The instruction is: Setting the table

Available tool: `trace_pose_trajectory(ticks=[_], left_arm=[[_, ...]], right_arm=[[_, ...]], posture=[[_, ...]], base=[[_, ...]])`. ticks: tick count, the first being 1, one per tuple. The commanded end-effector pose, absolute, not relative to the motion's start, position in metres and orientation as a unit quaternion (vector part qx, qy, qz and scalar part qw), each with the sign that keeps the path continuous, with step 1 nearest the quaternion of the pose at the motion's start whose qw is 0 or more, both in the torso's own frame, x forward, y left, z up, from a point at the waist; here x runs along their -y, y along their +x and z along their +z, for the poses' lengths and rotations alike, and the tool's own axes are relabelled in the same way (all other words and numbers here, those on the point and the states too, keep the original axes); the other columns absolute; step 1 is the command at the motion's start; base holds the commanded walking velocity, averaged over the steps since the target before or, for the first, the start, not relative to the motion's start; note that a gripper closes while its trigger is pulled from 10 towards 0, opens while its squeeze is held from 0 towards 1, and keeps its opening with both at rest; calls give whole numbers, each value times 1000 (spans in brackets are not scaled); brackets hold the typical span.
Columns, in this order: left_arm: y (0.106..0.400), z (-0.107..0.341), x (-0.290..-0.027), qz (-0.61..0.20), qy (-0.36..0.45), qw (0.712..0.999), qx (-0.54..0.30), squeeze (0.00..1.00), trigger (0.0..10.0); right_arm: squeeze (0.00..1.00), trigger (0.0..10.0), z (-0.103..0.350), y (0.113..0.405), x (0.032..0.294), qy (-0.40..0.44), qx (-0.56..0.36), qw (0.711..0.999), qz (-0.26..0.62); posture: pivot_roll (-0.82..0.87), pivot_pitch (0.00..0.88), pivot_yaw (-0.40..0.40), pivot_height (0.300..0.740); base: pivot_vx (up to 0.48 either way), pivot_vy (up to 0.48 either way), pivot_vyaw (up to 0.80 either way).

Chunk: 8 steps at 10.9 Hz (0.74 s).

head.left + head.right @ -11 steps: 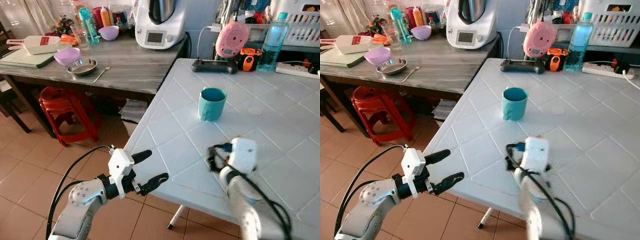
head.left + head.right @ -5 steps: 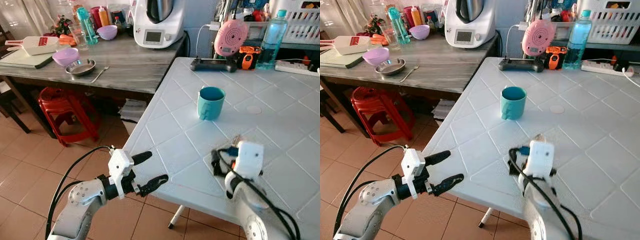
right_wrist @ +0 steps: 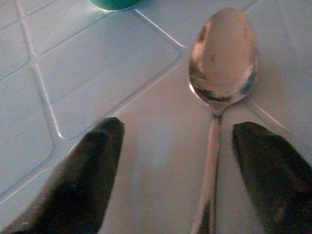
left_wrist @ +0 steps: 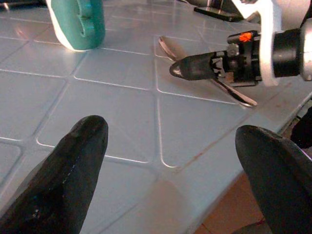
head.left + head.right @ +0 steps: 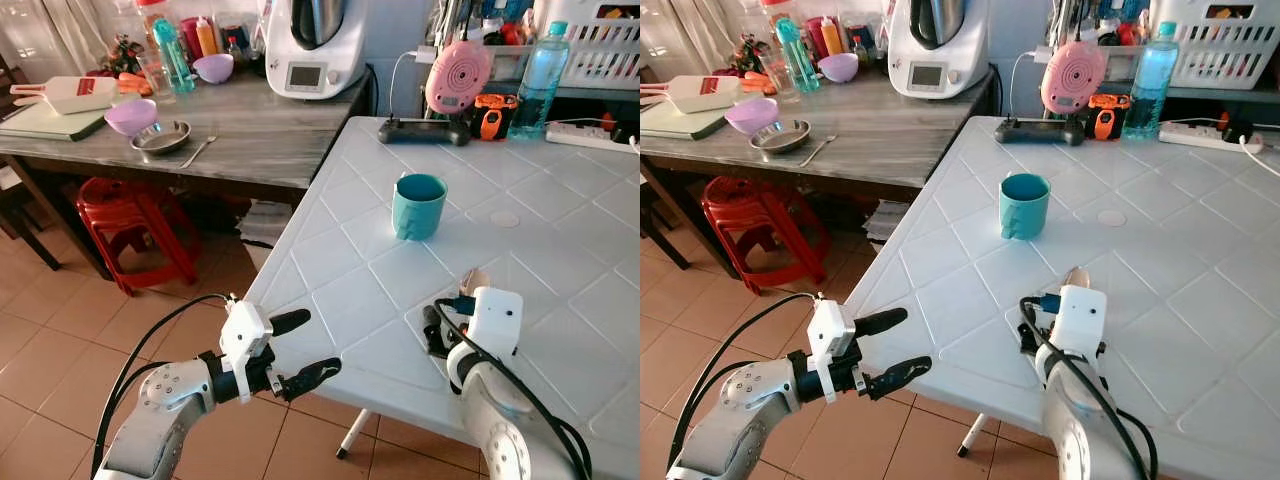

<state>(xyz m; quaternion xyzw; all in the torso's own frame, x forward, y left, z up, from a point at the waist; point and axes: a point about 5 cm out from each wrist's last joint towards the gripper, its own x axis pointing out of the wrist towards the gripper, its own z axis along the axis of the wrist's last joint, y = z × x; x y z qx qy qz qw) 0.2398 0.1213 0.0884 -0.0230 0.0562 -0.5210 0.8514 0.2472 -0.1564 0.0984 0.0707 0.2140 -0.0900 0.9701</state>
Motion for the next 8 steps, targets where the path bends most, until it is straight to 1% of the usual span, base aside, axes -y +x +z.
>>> trace_pose_trajectory(ticks=[1,3,5,8], left_arm=[[237,92,-121,-527,-21,848,-55,0,10000],[234,98,-117,-534,-24,843,-53,0,10000],[235,104,-114,-537,-25,842,-50,0,10000],[232,106,-113,-539,-27,840,-57,0,10000]], right_arm=[[0,0,73,241,162,69,-278,952,-104],[0,0,70,241,168,45,-293,948,-116],[0,0,62,236,182,8,-313,939,-145],[0,0,57,224,192,5,-322,933,-162]], posture=[[-7,0,107,740],[-10,0,106,740],[-13,0,106,740],[-16,6,115,740]], base=[[0,0,0],[0,0,0],[0,0,0],[0,0,0]])
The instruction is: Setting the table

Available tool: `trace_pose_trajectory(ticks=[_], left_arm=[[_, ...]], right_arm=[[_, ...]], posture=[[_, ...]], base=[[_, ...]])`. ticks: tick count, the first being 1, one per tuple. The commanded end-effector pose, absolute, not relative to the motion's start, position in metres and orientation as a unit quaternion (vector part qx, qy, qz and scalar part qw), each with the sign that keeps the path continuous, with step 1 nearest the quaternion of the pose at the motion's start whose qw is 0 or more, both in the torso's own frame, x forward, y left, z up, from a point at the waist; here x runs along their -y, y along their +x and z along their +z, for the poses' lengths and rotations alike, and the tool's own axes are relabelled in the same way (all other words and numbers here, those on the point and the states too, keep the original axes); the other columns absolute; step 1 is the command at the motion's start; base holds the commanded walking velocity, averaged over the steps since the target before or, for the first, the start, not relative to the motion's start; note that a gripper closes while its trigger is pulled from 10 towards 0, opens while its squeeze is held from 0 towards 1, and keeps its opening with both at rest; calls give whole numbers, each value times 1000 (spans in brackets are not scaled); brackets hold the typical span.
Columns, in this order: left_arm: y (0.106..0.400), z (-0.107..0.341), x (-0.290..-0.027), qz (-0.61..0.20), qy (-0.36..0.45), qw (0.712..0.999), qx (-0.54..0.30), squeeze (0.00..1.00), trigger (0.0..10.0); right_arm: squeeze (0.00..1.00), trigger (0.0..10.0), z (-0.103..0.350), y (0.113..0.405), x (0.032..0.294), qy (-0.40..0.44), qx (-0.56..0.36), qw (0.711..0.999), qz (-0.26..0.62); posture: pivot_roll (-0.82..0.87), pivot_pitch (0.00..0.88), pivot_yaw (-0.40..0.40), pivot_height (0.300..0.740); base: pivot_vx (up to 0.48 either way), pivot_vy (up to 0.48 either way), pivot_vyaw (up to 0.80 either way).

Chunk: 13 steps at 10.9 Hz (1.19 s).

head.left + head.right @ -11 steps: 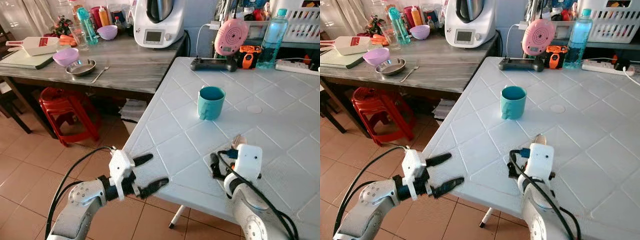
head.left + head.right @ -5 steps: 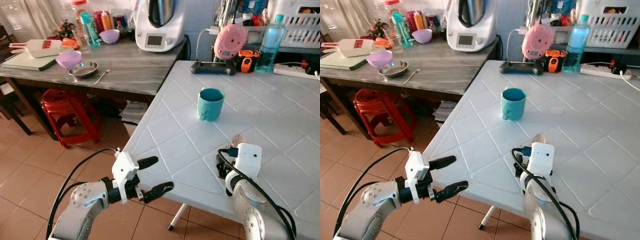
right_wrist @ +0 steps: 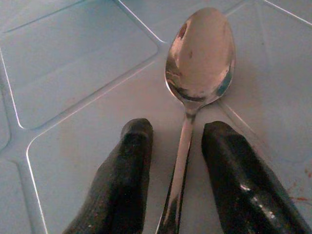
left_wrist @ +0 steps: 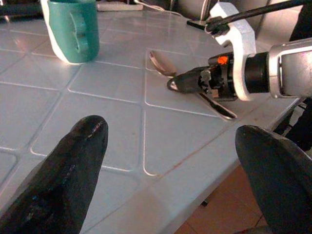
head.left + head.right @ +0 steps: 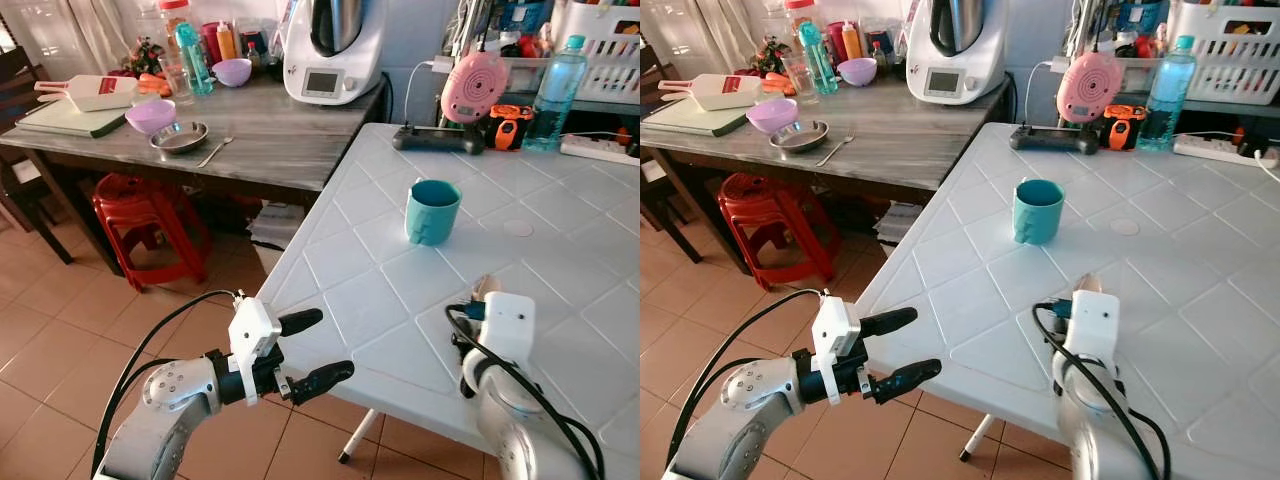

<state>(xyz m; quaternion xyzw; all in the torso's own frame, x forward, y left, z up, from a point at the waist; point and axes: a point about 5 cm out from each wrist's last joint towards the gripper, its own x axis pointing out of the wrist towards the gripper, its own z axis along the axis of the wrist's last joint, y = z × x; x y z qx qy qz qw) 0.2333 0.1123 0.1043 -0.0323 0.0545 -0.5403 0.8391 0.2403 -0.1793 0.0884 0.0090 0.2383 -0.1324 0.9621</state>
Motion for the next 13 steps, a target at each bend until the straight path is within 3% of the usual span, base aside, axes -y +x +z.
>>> trace_pose_trajectory(ticks=[1,10,11,13], left_arm=[[232,102,-117,-540,-27,839,-64,0,10000],[233,87,-121,-535,-24,841,-76,0,10000],[237,85,-124,-510,-7,857,-77,0,10000],[266,85,-131,-375,1,926,-40,0,10000]], right_arm=[[0,0,56,221,194,5,-325,931,-167],[0,0,56,230,193,48,-311,936,-161],[0,0,64,236,187,78,-284,943,-153],[0,0,98,251,177,27,-168,980,-108]], posture=[[-16,7,116,740],[-16,1,107,740],[-16,0,107,740],[-19,0,99,740]], base=[[0,0,0],[0,0,0],[0,0,0],[0,0,0]])
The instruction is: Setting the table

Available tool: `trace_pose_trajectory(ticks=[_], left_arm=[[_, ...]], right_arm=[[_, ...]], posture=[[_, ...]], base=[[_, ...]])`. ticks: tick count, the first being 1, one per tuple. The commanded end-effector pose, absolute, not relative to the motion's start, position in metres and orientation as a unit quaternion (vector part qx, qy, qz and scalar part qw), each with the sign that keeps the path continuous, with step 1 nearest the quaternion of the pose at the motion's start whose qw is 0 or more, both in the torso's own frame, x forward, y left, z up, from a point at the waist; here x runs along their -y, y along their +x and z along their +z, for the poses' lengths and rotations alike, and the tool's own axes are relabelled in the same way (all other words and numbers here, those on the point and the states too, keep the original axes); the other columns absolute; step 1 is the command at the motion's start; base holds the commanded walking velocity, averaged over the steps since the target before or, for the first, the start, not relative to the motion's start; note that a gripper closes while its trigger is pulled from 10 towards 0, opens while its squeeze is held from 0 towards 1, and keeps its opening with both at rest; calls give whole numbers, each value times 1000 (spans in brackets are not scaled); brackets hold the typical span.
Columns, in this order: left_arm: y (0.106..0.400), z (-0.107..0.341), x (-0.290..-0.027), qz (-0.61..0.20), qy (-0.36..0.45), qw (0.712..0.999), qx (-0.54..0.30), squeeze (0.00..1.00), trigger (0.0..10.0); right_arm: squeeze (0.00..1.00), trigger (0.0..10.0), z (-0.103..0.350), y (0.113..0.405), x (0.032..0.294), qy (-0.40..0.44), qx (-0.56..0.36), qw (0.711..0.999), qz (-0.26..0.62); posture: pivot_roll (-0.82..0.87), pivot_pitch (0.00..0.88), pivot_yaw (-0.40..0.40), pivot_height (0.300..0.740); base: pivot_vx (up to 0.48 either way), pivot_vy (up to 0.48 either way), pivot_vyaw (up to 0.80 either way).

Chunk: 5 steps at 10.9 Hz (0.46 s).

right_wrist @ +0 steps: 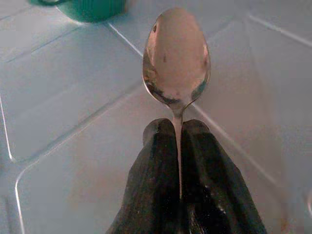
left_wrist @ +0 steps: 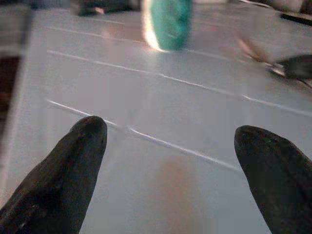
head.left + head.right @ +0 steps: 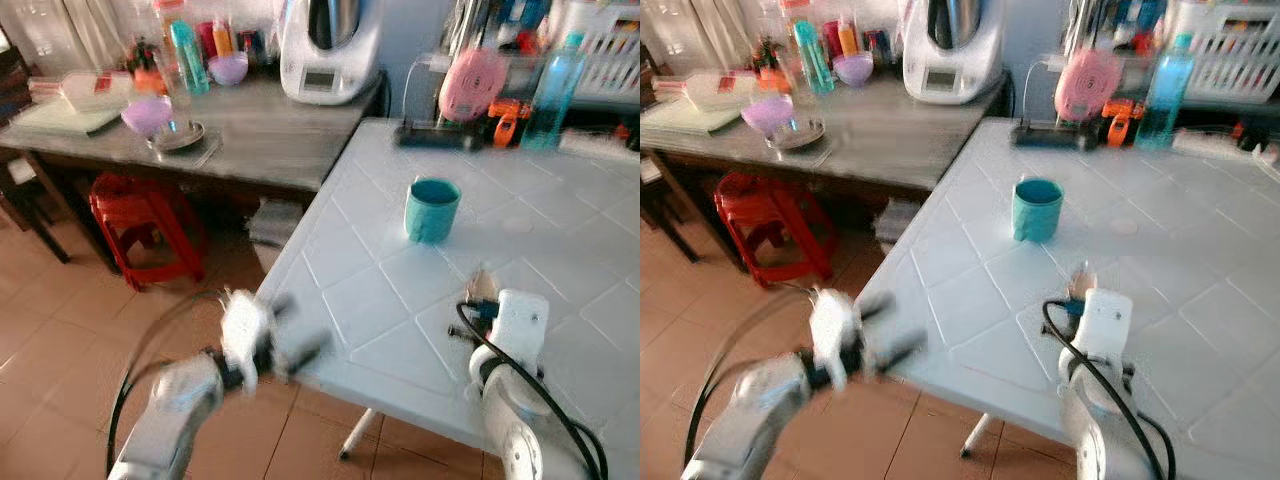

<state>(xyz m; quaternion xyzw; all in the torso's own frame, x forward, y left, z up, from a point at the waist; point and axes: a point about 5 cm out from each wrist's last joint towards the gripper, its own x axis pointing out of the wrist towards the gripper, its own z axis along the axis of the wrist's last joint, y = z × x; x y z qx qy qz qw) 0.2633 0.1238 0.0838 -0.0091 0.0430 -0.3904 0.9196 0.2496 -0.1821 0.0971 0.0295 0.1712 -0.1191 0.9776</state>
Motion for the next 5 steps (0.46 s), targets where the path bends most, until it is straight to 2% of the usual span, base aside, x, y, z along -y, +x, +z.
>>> trace_pose_trajectory(ticks=[1,2,5], left_arm=[[268,85,-132,-360,-4,932,-39,0,10000],[274,86,-134,-327,-17,945,-31,0,10000],[282,84,-130,-296,-29,954,-18,0,10000]], right_arm=[[0,118,101,252,177,20,-155,982,-106],[0,10000,107,256,177,27,-132,985,-105],[0,10000,114,259,178,5,-97,991,-95]], posture=[[-18,0,96,740],[-18,0,93,740],[-22,0,85,740]], base=[[0,0,0],[0,0,0],[0,0,0]])
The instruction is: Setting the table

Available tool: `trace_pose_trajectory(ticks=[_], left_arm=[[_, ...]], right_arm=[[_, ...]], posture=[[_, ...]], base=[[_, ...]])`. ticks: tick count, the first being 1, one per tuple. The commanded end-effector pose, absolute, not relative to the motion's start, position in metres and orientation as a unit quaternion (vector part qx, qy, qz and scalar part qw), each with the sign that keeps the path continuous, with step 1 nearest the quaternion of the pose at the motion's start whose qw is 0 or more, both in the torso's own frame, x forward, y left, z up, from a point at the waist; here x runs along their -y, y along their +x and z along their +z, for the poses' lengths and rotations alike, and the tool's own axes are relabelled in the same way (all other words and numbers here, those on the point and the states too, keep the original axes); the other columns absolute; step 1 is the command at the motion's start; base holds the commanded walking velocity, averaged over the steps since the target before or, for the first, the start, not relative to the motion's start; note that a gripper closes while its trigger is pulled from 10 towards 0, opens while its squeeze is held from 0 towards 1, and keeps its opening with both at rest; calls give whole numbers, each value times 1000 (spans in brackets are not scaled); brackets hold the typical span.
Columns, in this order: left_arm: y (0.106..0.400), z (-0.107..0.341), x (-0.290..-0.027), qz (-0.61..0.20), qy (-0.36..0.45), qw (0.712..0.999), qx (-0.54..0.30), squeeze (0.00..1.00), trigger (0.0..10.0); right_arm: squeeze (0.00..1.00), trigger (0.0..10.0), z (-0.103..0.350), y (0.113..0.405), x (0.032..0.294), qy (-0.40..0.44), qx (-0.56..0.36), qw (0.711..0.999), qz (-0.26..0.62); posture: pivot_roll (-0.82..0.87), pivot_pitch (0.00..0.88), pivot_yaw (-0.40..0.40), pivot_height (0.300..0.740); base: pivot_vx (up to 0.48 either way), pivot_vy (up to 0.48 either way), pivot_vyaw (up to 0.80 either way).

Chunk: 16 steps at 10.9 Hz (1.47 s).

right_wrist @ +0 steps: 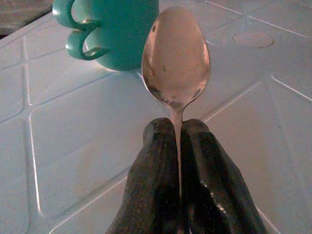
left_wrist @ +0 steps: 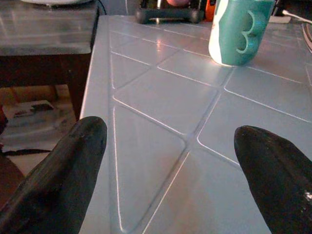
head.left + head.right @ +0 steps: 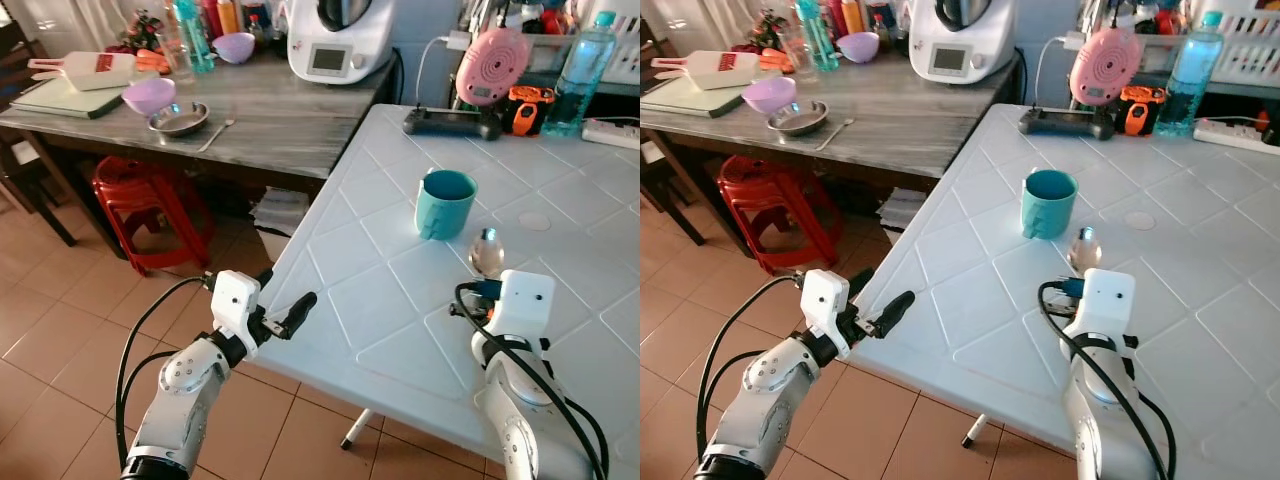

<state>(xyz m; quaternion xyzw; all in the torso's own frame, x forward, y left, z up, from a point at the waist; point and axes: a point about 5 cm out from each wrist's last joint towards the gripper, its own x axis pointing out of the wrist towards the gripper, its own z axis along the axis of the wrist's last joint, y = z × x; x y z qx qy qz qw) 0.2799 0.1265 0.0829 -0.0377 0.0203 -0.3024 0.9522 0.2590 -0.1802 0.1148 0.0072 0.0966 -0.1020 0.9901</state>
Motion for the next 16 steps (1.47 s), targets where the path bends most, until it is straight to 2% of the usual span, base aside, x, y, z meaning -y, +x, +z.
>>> trace_pose_trajectory(ticks=[1,7,13,16], left_arm=[[283,85,-129,-292,-34,956,-14,0,10000],[288,84,-125,-279,-47,959,-7,0,10000],[290,85,-122,-279,-49,959,-2,0,10000],[300,94,-132,-223,-43,973,28,0,10000]], right_arm=[[0,10000,114,259,178,8,-94,991,-96],[0,10000,117,260,178,-1,-74,992,-98],[0,10000,119,262,177,-3,-61,993,-98],[0,10000,126,262,178,-4,-29,995,-100]], posture=[[-24,0,81,740],[-28,0,85,740],[-27,0,84,740],[-24,0,83,740]], base=[[0,0,-556],[0,284,-713],[0,317,0],[0,333,0]])
